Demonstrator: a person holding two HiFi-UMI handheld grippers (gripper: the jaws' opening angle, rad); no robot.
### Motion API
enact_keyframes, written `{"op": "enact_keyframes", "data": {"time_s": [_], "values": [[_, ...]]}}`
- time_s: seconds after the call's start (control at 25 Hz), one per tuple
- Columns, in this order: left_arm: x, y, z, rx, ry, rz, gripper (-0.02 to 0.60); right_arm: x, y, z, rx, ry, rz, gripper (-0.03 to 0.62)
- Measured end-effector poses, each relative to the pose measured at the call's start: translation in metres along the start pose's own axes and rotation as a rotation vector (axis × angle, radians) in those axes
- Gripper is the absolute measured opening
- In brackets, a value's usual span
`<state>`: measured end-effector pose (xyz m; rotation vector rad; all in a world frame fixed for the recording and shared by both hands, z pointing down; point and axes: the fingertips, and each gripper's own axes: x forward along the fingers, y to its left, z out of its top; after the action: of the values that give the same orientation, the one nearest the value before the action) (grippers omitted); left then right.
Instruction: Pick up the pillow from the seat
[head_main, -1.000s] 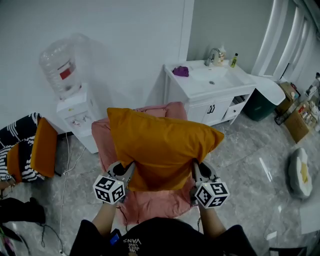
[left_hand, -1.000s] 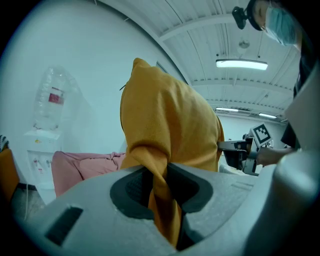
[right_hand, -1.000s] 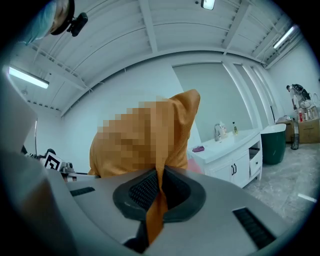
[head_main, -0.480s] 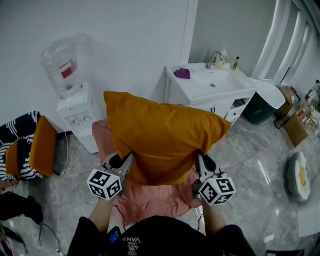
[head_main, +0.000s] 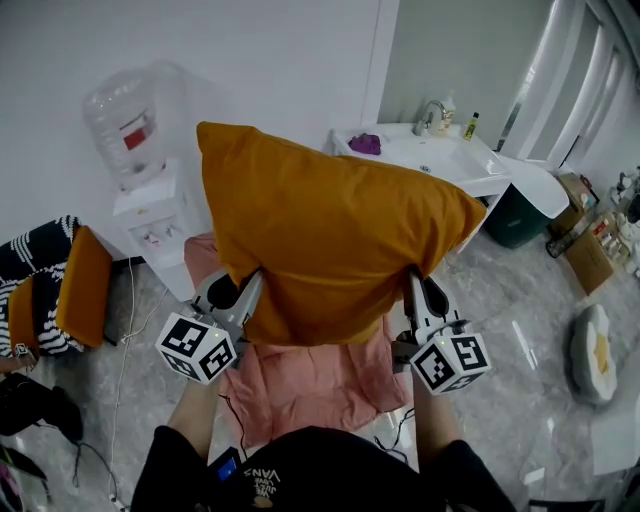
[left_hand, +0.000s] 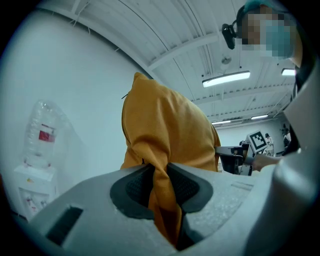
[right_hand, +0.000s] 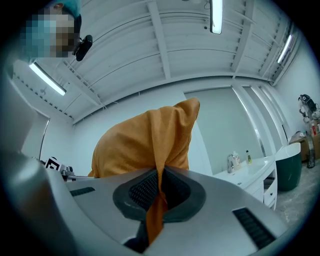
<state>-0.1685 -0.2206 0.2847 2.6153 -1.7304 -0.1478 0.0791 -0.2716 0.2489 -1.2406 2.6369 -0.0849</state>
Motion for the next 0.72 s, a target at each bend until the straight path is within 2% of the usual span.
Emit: {"op": "enact_keyframes", "data": {"time_s": [0.32, 0.72], "values": [[0.003, 0.001, 0.039, 0.034, -0.071, -0.010, 0.087, 0.009, 0.009, 0.040, -0.038, -0.070, 0.037, 0.011], [0.004, -0.004, 0.067, 0.058, -0.119, -0.017, 0.087, 0.009, 0.013, 0.068, -0.063, -0.126, 0.054, 0.011]]}}
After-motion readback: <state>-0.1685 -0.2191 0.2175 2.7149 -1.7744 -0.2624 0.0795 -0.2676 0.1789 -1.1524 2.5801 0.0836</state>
